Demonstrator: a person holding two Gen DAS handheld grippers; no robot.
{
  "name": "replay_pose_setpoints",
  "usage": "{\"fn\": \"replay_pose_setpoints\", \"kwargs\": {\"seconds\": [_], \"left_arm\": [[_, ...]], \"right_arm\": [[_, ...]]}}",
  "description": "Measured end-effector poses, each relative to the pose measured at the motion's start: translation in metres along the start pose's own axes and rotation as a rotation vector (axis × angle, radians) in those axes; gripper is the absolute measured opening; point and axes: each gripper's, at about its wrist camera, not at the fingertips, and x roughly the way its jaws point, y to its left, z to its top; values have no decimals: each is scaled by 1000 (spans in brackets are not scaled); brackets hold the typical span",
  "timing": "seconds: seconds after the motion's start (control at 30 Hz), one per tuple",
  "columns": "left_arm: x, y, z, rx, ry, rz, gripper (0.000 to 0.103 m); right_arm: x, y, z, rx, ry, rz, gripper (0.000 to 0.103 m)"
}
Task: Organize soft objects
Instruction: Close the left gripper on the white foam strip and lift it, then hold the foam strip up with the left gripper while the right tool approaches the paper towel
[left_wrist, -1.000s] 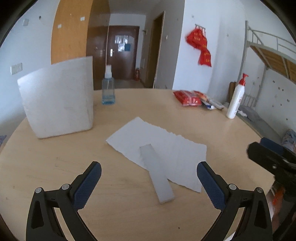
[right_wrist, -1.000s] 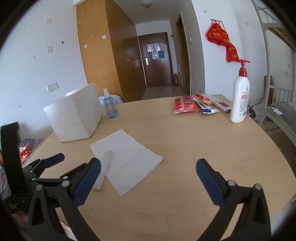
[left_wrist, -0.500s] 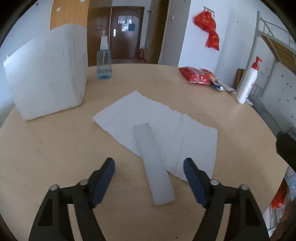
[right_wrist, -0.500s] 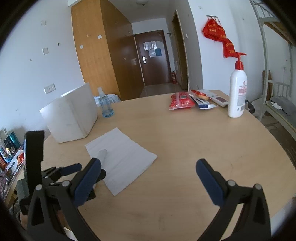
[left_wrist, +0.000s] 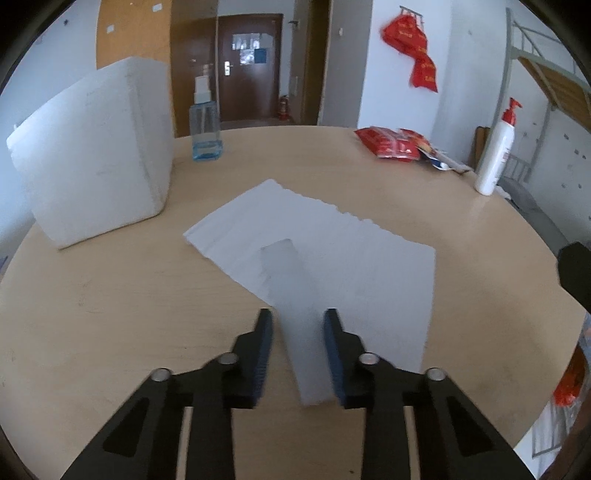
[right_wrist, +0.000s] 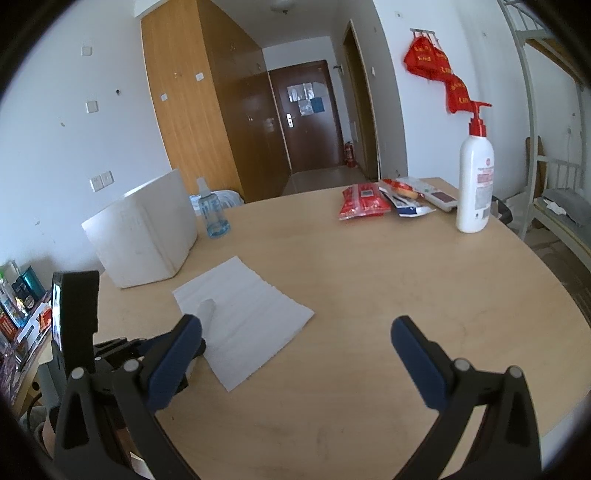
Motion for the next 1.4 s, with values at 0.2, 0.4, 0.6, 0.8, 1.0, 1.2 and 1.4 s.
{"fn": "replay_pose_setpoints", "kwargs": {"seconds": [0.2,0.4,0.6,0.8,1.0,1.2,1.4], "left_arm": [[-2,-4,0,15,-6,-21,14],[-6,0,3,6,-16,-45,14],[-18,4,7,3,-52,-59,14],[-34,14,13,-13,-99,-58,14],[-46,31,17,-34,-135,-34,14],[-52,49,16,-60,-148,-1,14],[-58,64,15,-86,-162,28,14]], "right_arm": [[2,-1,-1,5,8,1,103],[9,1,0,11,23,11,103],[13,7,2,-1,24,20,103],[19,15,4,-12,32,42,103],[27,30,6,-37,41,73,103],[39,44,8,-55,61,104,103],[59,53,8,-57,109,122,103]]}}
